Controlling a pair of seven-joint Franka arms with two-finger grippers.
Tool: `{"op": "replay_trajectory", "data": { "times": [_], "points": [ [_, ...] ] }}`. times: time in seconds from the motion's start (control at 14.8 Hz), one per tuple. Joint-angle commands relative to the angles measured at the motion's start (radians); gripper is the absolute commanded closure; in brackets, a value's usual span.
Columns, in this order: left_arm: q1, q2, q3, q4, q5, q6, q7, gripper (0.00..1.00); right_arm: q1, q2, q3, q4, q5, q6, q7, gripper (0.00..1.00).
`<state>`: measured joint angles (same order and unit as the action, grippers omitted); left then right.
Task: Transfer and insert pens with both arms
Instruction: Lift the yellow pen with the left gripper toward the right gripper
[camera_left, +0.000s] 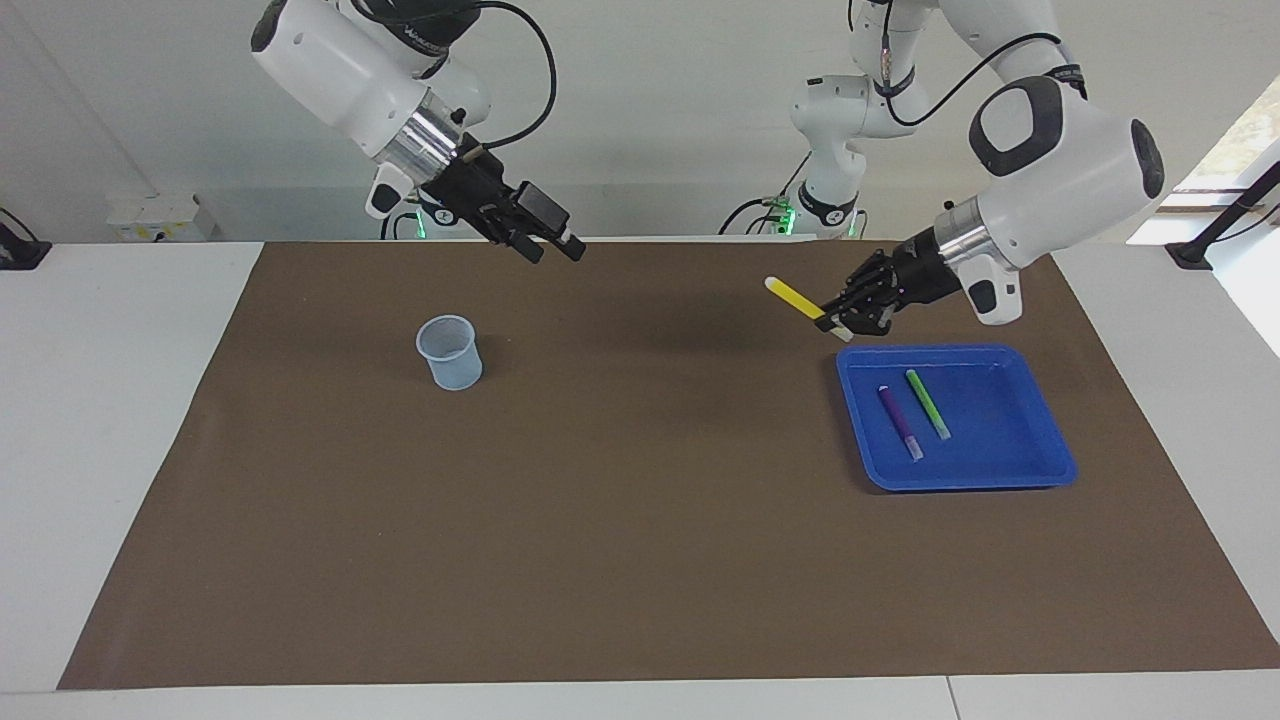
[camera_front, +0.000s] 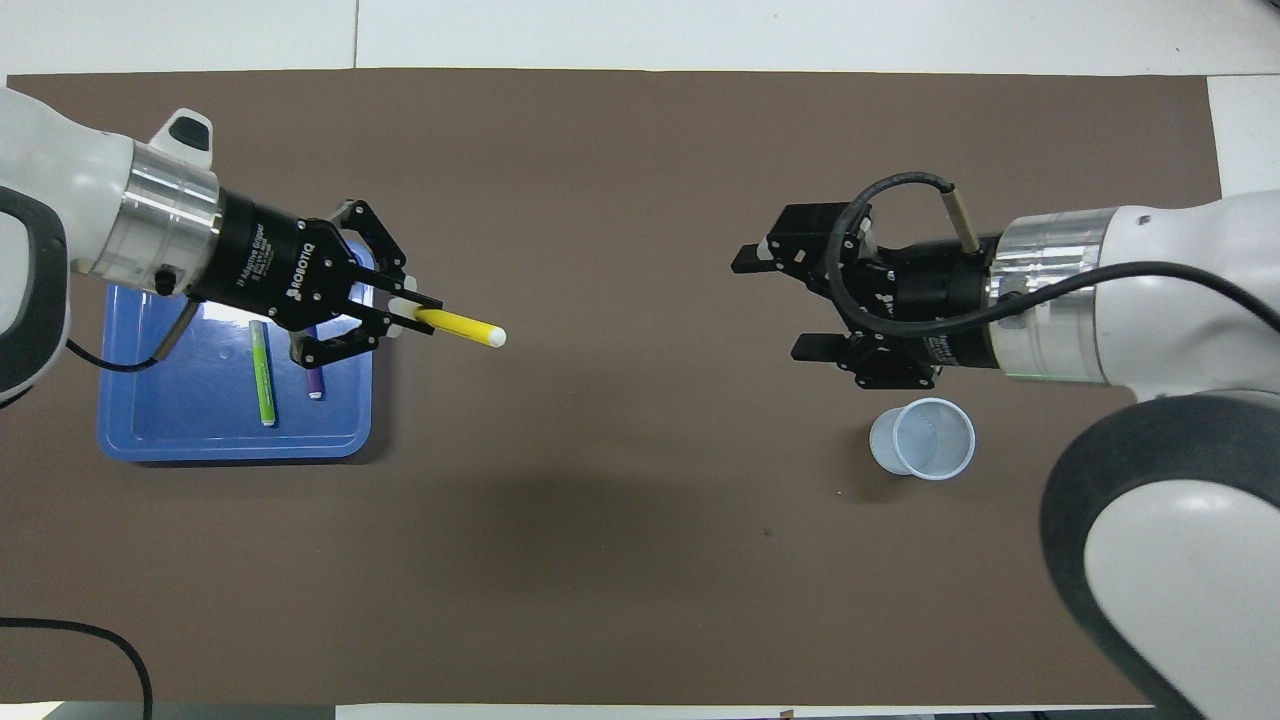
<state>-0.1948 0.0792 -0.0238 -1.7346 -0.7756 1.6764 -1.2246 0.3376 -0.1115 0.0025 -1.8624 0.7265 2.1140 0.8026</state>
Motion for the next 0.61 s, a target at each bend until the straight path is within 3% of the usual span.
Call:
{"op": "replay_trajectory", "data": {
  "times": [0.0, 0.27, 0.54],
  "points": [
    [-0.067, -0.125, 0.013, -0.193, -0.100, 0.129, -0.062, 1.00, 0.072, -0.014, -0.001, -0.037, 0.016, 0.119, 0.090, 0.00],
    [-0.118, -0.211, 0.013, -0.315, -0.197, 0.302, -0.157, 1.00, 0.101, -0.022, 0.004, -0.055, 0.001, 0.115, 0.046, 0.00],
    [-0.165, -0.220, 0.010, -0.321, -0.217, 0.386, -0.234, 1.00, 0.155, -0.040, 0.004, -0.101, -0.041, 0.124, -0.048, 0.00]
  ]
}}
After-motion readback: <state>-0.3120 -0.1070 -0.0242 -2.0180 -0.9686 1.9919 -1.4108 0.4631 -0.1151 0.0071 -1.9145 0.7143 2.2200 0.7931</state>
